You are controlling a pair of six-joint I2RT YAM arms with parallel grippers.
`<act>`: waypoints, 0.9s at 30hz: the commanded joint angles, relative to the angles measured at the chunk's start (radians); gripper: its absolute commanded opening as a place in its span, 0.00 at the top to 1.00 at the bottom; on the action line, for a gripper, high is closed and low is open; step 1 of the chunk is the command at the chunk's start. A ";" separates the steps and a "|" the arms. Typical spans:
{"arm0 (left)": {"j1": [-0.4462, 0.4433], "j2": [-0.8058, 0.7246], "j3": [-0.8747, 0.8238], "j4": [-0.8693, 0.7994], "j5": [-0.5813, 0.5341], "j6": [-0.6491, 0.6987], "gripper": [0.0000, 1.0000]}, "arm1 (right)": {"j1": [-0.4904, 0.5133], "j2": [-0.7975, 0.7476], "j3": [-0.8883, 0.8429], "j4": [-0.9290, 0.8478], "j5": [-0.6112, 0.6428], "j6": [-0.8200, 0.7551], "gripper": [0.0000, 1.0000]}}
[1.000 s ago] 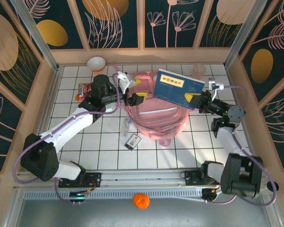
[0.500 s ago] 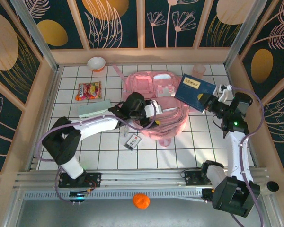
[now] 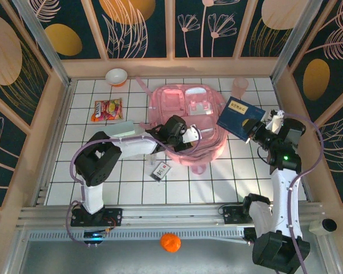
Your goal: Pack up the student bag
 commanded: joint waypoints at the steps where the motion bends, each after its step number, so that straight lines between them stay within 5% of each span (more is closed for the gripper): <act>1: 0.008 -0.069 0.018 0.037 -0.030 -0.050 0.93 | -0.002 -0.027 0.028 -0.035 0.063 0.044 1.00; 3: 0.009 -0.119 0.036 0.027 -0.034 -0.102 1.00 | -0.002 -0.037 0.056 -0.092 0.106 0.102 1.00; 17: 0.056 -0.122 0.353 -0.045 -0.030 -0.442 1.00 | -0.003 -0.219 0.060 -0.287 0.290 0.371 1.00; 27: 0.125 -0.088 0.473 -0.038 0.040 -0.578 1.00 | 0.113 -0.317 -0.178 -0.006 0.220 0.687 1.00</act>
